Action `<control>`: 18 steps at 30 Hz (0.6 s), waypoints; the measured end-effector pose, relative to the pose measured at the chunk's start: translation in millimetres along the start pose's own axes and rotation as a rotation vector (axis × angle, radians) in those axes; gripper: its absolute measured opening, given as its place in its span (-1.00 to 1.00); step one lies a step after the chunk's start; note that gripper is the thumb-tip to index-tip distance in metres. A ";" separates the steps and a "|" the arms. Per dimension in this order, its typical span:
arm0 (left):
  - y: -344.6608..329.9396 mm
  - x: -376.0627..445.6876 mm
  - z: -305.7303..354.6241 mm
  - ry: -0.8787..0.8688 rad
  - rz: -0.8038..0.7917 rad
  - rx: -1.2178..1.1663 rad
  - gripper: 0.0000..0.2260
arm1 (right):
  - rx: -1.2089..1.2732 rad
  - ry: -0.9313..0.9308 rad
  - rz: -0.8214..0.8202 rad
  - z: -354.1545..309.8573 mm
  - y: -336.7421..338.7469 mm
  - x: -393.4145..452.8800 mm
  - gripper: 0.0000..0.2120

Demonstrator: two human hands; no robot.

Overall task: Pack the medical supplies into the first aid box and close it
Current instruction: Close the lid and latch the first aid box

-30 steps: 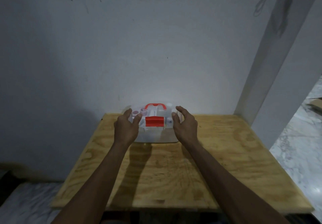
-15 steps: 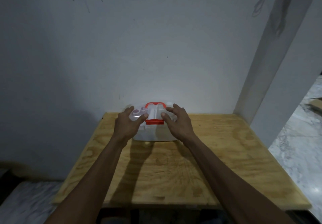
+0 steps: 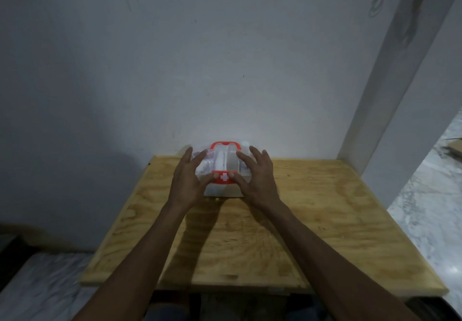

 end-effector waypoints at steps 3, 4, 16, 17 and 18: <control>-3.0 -2.1 -3.7 -0.013 0.025 -0.015 -0.38 | -0.028 0.031 0.023 2.5 -1.1 -2.3 -0.43; -3.8 -2.1 -5.9 -0.015 0.030 -0.018 -0.38 | -0.040 0.040 0.031 2.9 -1.7 -3.3 -0.44; -5.8 0.1 -16.5 -0.033 0.025 0.017 -0.32 | 0.067 -0.029 -0.019 1.7 2.6 -0.2 -0.29; -5.4 0.8 -18.0 -0.031 0.019 0.020 -0.30 | 0.080 -0.045 -0.030 1.6 2.6 1.8 -0.27; -5.1 2.2 -19.4 -0.030 0.016 0.020 -0.29 | 0.091 -0.055 -0.044 0.9 2.6 3.6 -0.25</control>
Point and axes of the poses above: each hand's wrist, its own x-axis towards the middle knuckle, its own y-axis out of the back of the hand, z = x × y, the point moved 4 cm from there along x, towards the middle knuckle, and after that the axes turned 14 degrees about -y, right-handed, at the moved point
